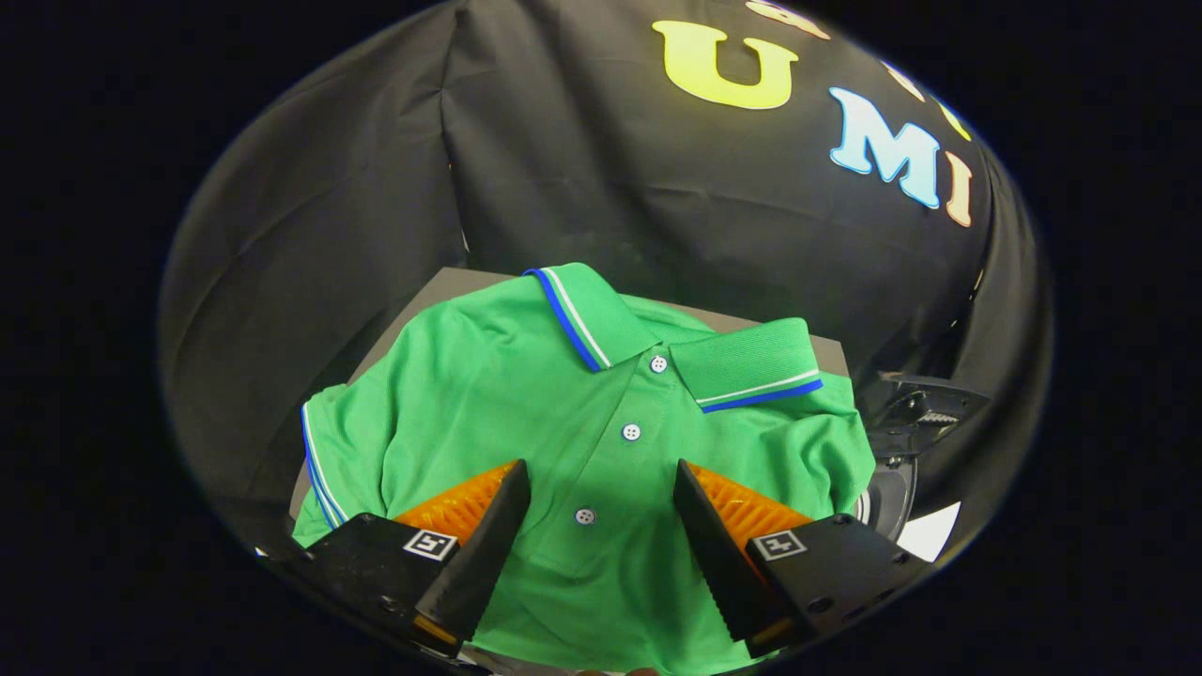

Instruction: Put the clothes into the washing machine and then close the washing machine lid.

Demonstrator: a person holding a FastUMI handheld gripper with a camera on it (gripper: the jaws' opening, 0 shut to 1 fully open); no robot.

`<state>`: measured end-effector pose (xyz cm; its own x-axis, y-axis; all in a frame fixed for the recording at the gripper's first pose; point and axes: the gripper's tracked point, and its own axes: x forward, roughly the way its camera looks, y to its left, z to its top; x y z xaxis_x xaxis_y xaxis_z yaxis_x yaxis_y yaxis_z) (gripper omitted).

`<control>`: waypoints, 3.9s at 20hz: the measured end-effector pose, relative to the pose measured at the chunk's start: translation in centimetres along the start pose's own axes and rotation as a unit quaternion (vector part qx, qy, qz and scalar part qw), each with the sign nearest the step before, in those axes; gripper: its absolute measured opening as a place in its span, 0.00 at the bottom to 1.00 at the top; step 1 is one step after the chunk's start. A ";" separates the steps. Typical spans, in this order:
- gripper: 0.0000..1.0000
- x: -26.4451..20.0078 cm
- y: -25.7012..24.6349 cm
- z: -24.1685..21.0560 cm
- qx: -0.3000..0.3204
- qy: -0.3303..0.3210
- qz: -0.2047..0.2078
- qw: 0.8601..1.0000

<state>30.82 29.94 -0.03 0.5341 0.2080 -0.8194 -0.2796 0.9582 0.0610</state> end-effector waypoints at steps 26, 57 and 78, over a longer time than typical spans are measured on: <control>0.02 -2.5 0.1 1.0 -0.027 -0.042 0.041 0.998; 0.01 -19.7 -17.7 7.2 0.077 -0.218 0.018 0.973; 0.01 -21.1 -37.6 1.9 0.153 -0.219 -0.021 0.963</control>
<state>31.61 -10.09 16.07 0.8442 0.1671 -0.5093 -0.0387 0.9667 0.2530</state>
